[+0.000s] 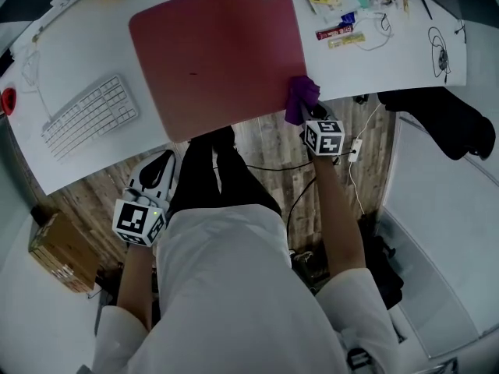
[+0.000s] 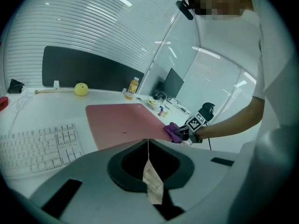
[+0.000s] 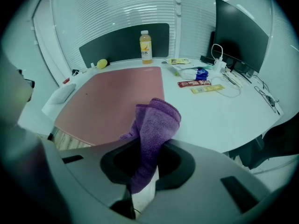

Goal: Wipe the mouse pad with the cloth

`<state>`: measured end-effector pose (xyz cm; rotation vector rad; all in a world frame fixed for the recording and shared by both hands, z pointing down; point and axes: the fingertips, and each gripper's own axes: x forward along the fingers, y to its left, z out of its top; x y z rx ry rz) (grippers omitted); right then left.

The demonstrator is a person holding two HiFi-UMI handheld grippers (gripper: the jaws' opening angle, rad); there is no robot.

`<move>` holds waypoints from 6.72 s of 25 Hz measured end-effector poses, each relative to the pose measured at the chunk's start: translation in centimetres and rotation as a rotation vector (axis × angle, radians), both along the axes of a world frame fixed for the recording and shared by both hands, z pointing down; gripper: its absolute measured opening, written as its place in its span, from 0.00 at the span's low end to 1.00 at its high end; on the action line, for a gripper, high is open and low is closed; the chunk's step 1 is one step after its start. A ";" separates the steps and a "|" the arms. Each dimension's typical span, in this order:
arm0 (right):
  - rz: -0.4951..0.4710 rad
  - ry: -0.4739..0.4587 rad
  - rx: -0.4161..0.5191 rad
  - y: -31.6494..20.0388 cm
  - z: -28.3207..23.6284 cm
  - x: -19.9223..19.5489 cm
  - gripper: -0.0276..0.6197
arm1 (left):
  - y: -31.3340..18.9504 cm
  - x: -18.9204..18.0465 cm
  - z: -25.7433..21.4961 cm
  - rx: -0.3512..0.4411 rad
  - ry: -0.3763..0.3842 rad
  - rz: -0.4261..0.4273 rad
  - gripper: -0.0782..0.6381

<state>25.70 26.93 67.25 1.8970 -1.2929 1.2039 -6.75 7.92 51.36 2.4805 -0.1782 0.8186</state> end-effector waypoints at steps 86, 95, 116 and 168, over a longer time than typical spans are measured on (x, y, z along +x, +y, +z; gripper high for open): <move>-0.599 -0.135 -0.022 -24.7 0.5 -23.4 0.17 | 0.3 -15.6 -4.2 0.089 -0.044 -0.714 0.14; -0.695 -0.186 0.008 -26.2 0.3 -28.3 0.17 | -0.1 -16.6 -3.9 0.089 -0.052 -0.762 0.14; -0.734 -0.356 0.151 -30.3 -1.7 -29.5 0.17 | -0.8 -10.9 -5.2 0.113 -0.076 -0.724 0.14; -0.481 -0.114 0.091 -20.0 0.9 1.8 0.17 | -1.8 10.3 -4.6 0.112 -0.076 -0.389 0.14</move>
